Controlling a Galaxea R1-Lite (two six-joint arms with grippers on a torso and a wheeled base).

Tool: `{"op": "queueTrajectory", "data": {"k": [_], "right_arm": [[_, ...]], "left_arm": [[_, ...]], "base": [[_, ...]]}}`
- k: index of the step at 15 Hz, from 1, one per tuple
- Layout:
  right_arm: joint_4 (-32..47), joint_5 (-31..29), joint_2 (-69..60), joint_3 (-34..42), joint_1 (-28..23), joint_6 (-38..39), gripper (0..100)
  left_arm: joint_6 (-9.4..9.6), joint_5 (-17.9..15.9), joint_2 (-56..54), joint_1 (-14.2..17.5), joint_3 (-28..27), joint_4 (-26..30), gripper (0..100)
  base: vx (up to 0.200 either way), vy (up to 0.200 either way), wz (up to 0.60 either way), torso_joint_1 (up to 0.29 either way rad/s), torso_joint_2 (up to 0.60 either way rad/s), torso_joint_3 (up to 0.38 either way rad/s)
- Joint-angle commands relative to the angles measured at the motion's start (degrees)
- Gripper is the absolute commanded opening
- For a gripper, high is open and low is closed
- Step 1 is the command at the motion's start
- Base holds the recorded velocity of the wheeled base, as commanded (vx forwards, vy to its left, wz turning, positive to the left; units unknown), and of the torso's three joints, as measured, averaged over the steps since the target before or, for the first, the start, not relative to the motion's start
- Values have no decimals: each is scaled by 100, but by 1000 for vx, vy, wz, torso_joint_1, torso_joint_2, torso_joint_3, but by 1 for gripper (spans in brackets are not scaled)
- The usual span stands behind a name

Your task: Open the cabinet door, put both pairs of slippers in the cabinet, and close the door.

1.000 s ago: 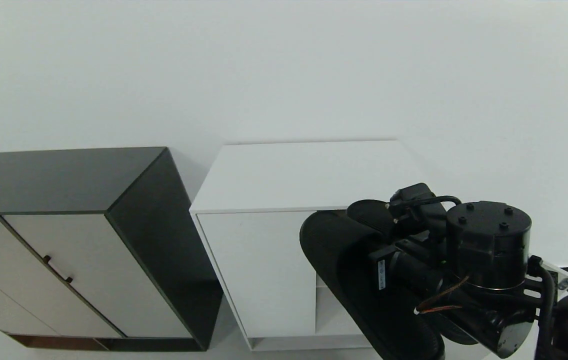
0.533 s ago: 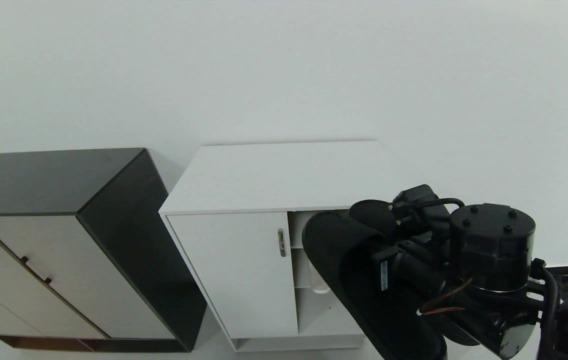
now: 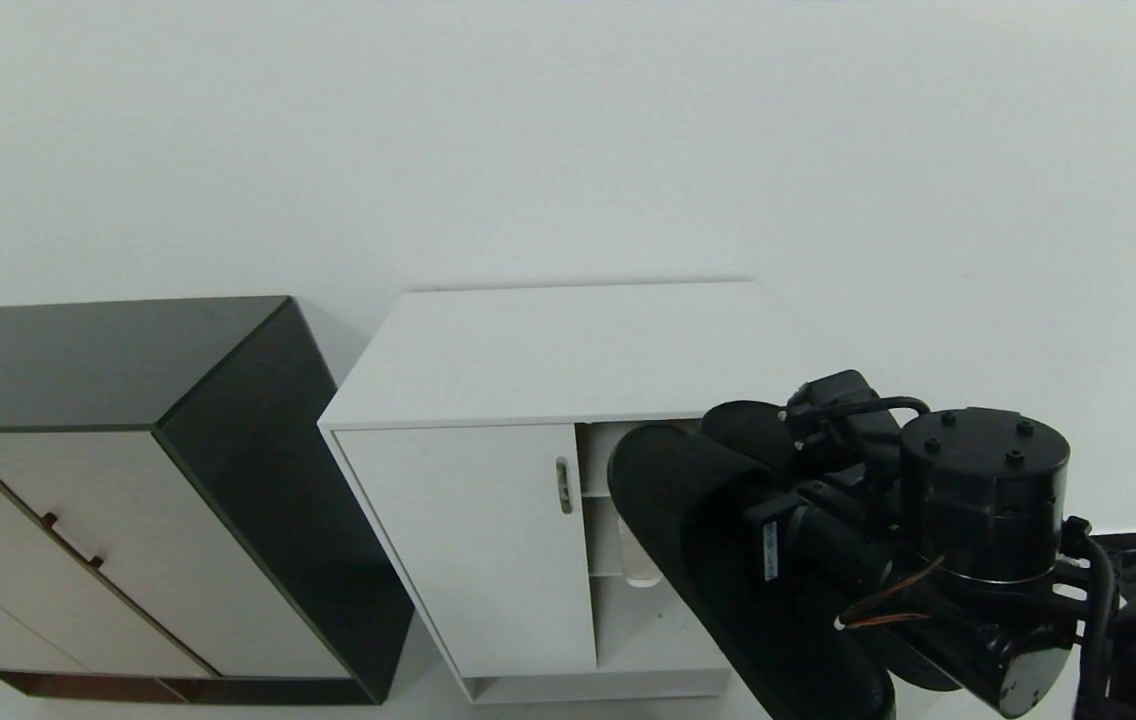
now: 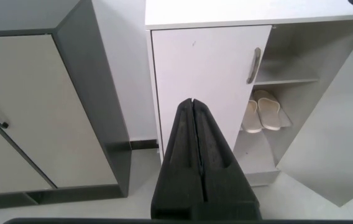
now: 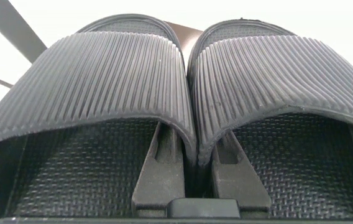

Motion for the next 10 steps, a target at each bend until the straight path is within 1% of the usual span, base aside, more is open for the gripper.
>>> {"op": "queueTrajectory", "data": {"k": [1,7,10], "right_arm": [[-5,3,11,10,5,-1,0],[-14,12,20,45,5,-1,0],[-14,12,20,53,5,-1,0]], "left_arm": [[-1,1,-1,0,1,-1,0],[-1,1,-1,0,1,-1,0],[-1,1,-1,0,1,-1,0]], "base": [[0,0,0,0,0,0],[0,0,0,-10,11,11],[0,0,0,-154,346,190]]}}
